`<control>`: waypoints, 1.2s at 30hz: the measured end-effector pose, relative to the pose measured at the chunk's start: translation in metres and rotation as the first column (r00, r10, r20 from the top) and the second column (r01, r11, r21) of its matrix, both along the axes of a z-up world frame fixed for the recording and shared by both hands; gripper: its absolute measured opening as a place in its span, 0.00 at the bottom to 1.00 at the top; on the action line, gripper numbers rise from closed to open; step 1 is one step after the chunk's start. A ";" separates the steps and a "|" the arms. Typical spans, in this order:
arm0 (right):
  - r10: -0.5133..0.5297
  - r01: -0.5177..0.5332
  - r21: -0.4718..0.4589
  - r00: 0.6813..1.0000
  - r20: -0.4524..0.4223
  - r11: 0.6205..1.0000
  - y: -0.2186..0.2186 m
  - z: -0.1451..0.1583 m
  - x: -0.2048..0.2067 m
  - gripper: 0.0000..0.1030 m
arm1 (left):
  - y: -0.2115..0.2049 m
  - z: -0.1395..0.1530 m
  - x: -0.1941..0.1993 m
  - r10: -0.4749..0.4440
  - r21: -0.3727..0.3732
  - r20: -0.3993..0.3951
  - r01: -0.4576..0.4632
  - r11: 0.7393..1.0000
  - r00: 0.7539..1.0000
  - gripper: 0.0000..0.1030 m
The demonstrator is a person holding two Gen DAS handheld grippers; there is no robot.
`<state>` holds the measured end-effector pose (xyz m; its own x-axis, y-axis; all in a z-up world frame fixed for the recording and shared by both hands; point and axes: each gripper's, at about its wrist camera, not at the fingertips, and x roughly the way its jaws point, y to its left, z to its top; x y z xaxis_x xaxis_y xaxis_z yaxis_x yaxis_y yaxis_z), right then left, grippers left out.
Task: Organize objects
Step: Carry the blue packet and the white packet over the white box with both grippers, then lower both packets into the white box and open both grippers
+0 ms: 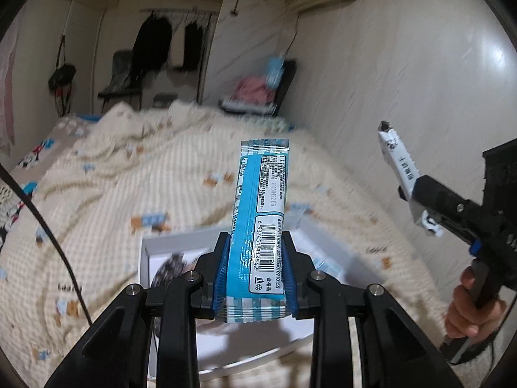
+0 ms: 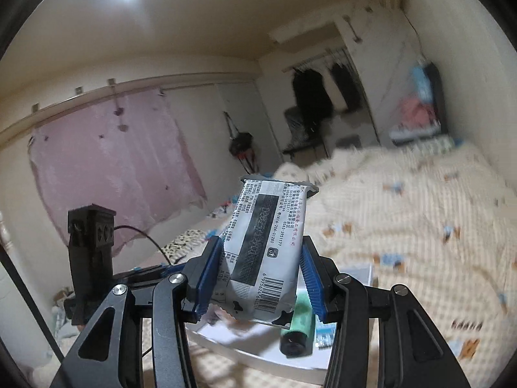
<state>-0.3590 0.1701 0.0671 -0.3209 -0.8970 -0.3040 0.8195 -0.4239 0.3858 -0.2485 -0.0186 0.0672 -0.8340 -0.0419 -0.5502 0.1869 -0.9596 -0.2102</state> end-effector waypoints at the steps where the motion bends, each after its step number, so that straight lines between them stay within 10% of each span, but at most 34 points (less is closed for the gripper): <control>1: -0.005 0.005 0.024 0.999 0.032 1.000 -0.004 -0.011 -0.004 0.48 | -0.001 -0.011 -0.005 0.002 -0.002 0.033 -0.002 1.000 0.999 0.32; 8: -0.062 0.049 0.194 0.996 0.063 0.980 -0.027 -0.047 -0.014 0.48 | 0.013 -0.055 -0.022 -0.003 -0.064 0.165 0.013 0.998 0.986 0.32; 36: -0.168 0.171 0.433 0.985 -0.046 0.885 -0.034 -0.079 -0.001 0.48 | 0.027 -0.070 -0.024 -0.025 -0.147 0.190 0.054 0.988 0.981 0.32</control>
<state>-0.3599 0.1357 -0.0121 -0.4600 -0.6081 -0.6470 0.7221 -0.6802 0.1259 -0.2722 0.0089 -0.0031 -0.7195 -0.1054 -0.6865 0.1703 -0.9850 -0.0272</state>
